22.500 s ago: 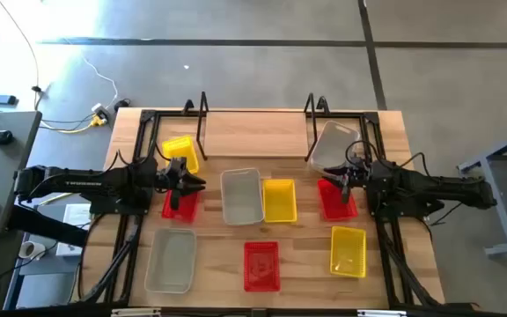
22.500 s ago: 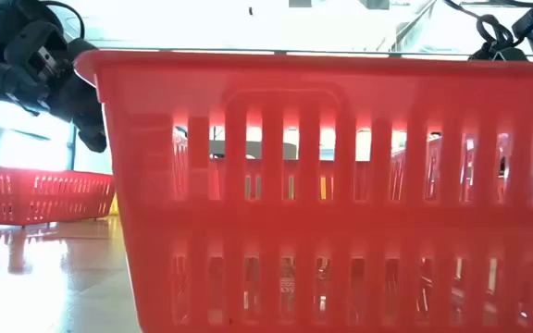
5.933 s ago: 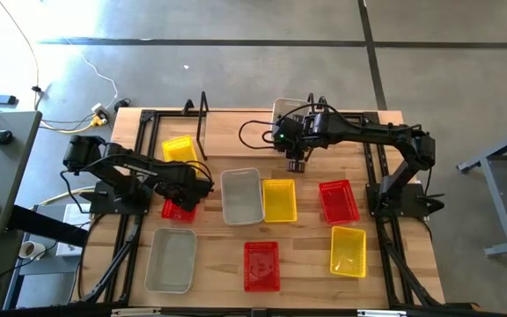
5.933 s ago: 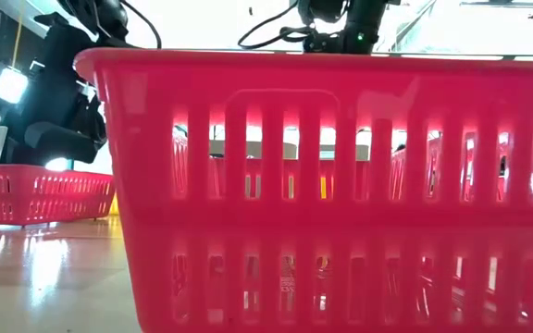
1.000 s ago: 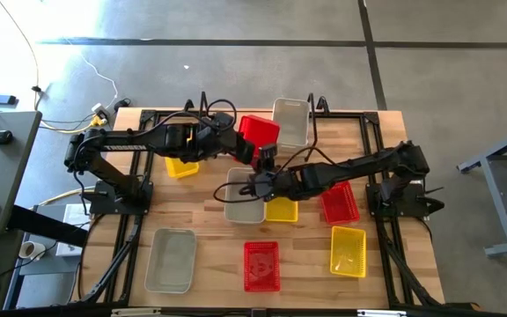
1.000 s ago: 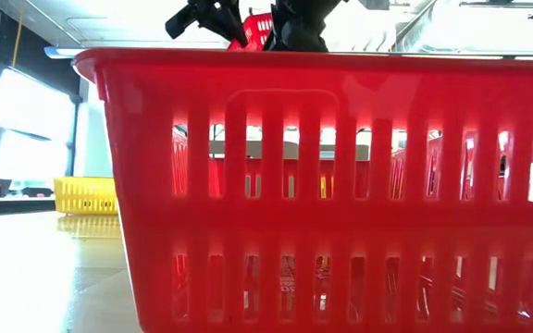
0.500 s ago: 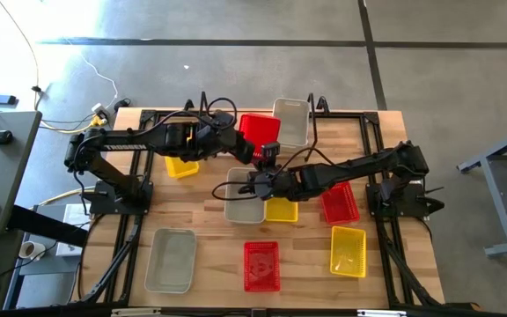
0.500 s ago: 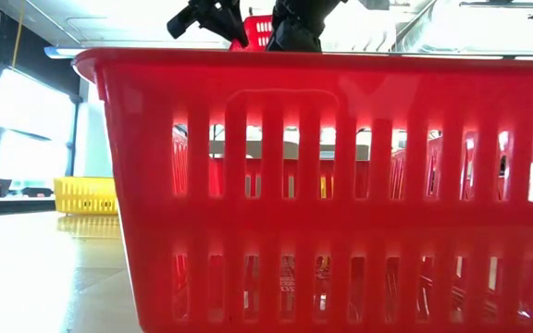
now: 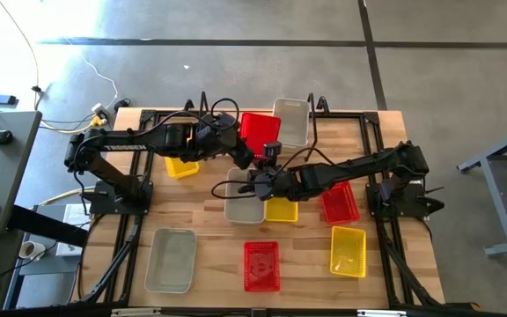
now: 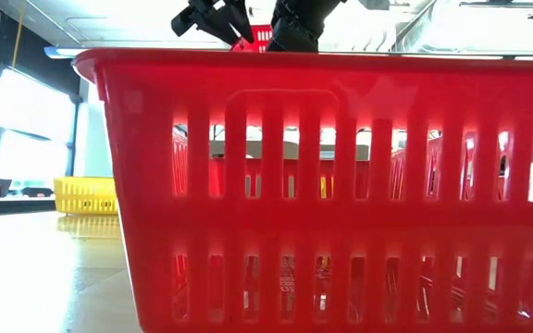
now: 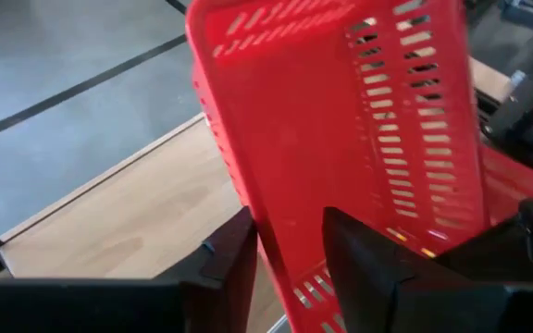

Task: Stack baskets on shelf by color
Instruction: Put the top left red tray on the shelf

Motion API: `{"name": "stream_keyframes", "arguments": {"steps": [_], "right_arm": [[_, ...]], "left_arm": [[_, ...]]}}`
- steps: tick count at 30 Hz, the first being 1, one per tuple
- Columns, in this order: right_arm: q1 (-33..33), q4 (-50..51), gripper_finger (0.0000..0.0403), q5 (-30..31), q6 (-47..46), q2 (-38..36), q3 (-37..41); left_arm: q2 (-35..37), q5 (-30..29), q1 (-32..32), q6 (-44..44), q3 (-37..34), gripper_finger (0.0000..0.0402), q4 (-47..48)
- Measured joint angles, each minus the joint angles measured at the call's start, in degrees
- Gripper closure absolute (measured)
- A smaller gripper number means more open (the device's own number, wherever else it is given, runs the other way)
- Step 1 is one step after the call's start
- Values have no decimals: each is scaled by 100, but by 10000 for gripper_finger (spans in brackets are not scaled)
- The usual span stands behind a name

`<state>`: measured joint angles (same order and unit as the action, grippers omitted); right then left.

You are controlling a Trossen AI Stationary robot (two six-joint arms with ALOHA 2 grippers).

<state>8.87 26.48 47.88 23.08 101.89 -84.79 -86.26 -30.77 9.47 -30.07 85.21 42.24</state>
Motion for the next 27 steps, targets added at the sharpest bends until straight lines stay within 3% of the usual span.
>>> {"name": "stream_keyframes", "arguments": {"steps": [7, 27], "right_arm": [[-6, 80, 402, -58, -223, 0, 0], [-40, 65, 402, -95, -485, -11, 0]], "left_arm": [[2, 691, 7, 373, 0, 273, -2], [592, 1414, 95, 922, 1, 273, 542]]}}
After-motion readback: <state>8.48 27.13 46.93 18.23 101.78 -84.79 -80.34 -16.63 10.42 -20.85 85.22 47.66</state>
